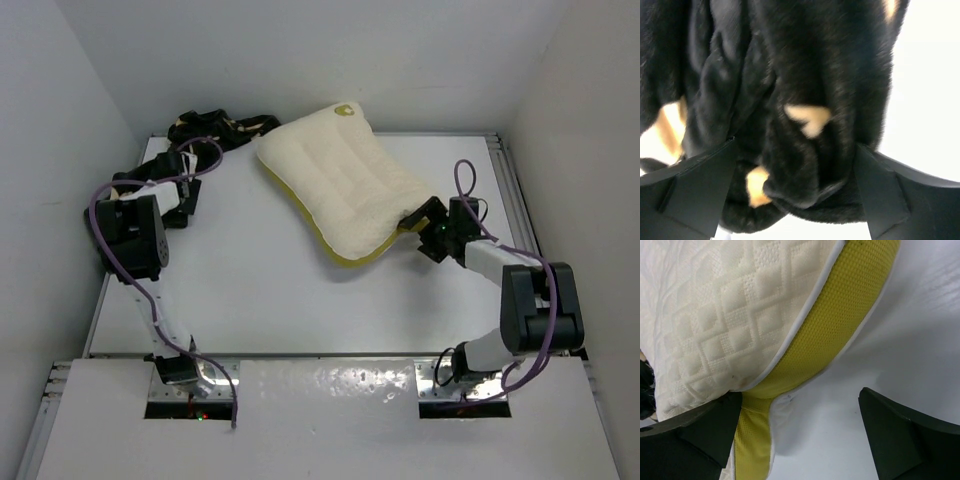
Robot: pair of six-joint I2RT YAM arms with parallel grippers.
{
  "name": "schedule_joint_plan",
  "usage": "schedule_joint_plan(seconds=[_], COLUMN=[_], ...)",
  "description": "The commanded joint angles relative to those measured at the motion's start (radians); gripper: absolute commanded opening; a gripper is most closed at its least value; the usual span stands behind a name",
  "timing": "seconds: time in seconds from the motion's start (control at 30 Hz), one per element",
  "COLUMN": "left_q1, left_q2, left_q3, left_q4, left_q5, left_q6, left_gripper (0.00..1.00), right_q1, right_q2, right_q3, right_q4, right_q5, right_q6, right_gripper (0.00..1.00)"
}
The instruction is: Put the pillow into the pillowcase
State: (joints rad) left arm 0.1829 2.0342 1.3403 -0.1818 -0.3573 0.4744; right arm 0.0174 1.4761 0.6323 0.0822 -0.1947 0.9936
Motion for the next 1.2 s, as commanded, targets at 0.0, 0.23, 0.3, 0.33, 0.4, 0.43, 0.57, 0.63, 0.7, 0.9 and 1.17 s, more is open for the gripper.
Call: schedule_joint_plan(seconds=[0.0, 0.23, 0.3, 0.33, 0.4, 0.43, 0.57, 0.63, 0.7, 0.9, 1.17], left_q1=[0.001, 0.012, -0.008, -0.019, -0.054, -0.065, -0.124, -0.141, -0.169, -0.191, -0.134], left_q2=[0.021, -0.037, -0.147, -0.184, -0.285, -0.314, -0.445, -0.495, -0.570, -0.657, -0.774], left_q3=[0.029, 0.036, 0.046, 0.059, 0.107, 0.140, 0.359, 0.405, 0.460, 0.730, 0.639], left_q4=[0.021, -0.068, -0.093, -0.106, -0.204, -0.250, -0.589, -0.663, -0.702, -0.590, -0.579], left_q5=[0.083, 0.257, 0.328, 0.393, 0.452, 0.510, 0.625, 0.684, 0.696, 0.662, 0.496], left_q6=[0.024, 0.105, 0.163, 0.179, 0.228, 0.275, 0.368, 0.389, 0.385, 0.234, 0.139], left_gripper=[0.74, 0.00, 0.00, 0.00, 0.00, 0.00, 0.00, 0.00, 0.00, 0.00, 0.00], right_q1=[0.012, -0.092, -0.178, -0.201, -0.240, -0.258, -0.245, -0.223, -0.151, 0.204, 0.271], right_q2=[0.021, -0.069, -0.106, -0.118, -0.152, -0.164, -0.174, -0.145, -0.110, 0.024, 0.179], right_q3=[0.069, 0.107, 0.107, 0.106, 0.110, 0.115, 0.176, 0.190, 0.237, 0.559, 0.730], right_q4=[0.230, 0.032, -0.007, -0.012, -0.015, -0.021, -0.106, -0.114, -0.124, -0.220, 0.068], right_q5=[-0.008, 0.143, 0.126, 0.118, 0.097, 0.100, 0.079, 0.007, -0.075, -0.107, -0.339], right_q6=[0.100, 0.027, 0.010, -0.002, -0.029, -0.071, -0.191, -0.232, -0.278, -0.639, -0.463], right_gripper=[0.99, 0.99, 0.98, 0.96, 0.87, 0.81, 0.50, 0.56, 0.71, 0.91, 0.74])
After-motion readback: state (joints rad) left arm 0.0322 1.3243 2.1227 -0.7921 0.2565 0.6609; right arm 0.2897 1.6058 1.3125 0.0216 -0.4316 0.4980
